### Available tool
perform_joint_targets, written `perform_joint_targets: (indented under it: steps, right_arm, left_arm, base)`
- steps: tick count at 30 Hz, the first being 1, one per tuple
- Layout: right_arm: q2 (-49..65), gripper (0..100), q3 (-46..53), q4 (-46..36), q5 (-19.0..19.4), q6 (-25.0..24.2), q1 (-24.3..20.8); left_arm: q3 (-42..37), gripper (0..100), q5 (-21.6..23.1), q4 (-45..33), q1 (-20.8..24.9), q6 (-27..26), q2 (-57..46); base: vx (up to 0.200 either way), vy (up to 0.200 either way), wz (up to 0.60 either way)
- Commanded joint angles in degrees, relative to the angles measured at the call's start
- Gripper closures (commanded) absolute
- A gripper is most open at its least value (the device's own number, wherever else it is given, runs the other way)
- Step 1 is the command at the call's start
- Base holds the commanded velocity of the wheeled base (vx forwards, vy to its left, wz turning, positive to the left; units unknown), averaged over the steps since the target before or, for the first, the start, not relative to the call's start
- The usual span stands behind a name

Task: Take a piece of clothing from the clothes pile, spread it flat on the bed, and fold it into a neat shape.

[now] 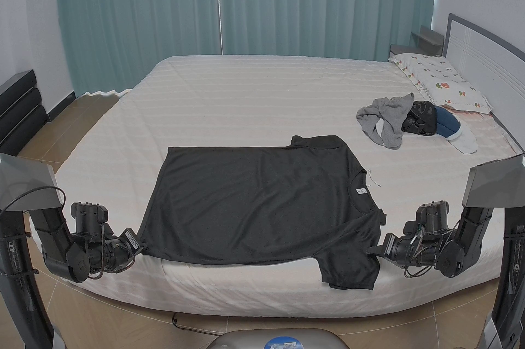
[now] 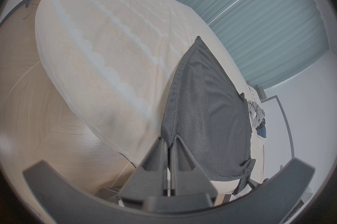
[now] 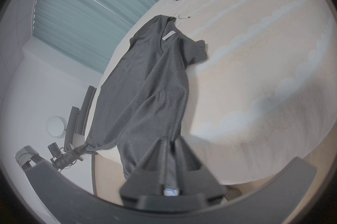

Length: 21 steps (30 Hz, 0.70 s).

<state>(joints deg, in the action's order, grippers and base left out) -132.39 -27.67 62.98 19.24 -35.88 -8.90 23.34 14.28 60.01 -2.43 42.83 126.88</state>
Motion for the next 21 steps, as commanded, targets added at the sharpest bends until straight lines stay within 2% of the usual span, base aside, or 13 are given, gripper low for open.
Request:
perform_joint_targets:
  steps: [1, 9, 13, 14, 21]
  right_arm:
    - [2.5, 100, 1.5, -0.6, -0.1, 0.1, 0.5]
    - [9.2, 100, 7.5, -1.5, 1.1, 0.4, 2.1]
    - [11.7, 100, 11.0, -1.5, 3.4, 0.4, 4.1]
    - [12.4, 100, 12.5, -1.1, 4.5, 0.4, 4.3]
    - [15.8, 100, 17.1, -0.9, 5.4, 0.5, 4.9]
  left_arm:
    - [-0.4, 100, 0.0, 0.0, 0.0, -0.1, -0.1]
    - [-2.2, 100, -0.6, 0.1, -0.4, -0.8, -2.8]
    - [-2.3, 100, -0.7, 0.0, -0.7, -1.7, -3.6]
    - [-2.8, 100, -0.7, 0.0, -0.7, -2.3, -3.6]
    - [-4.6, 100, -0.8, 0.0, -0.8, -6.0, -3.9]
  base:
    - [0.000, 0.000, 0.00]
    - [0.000, 0.000, 0.00]
    - [0.000, 0.000, 0.00]
    - [0.000, 0.000, 0.00]
    - [0.000, 0.000, 0.00]
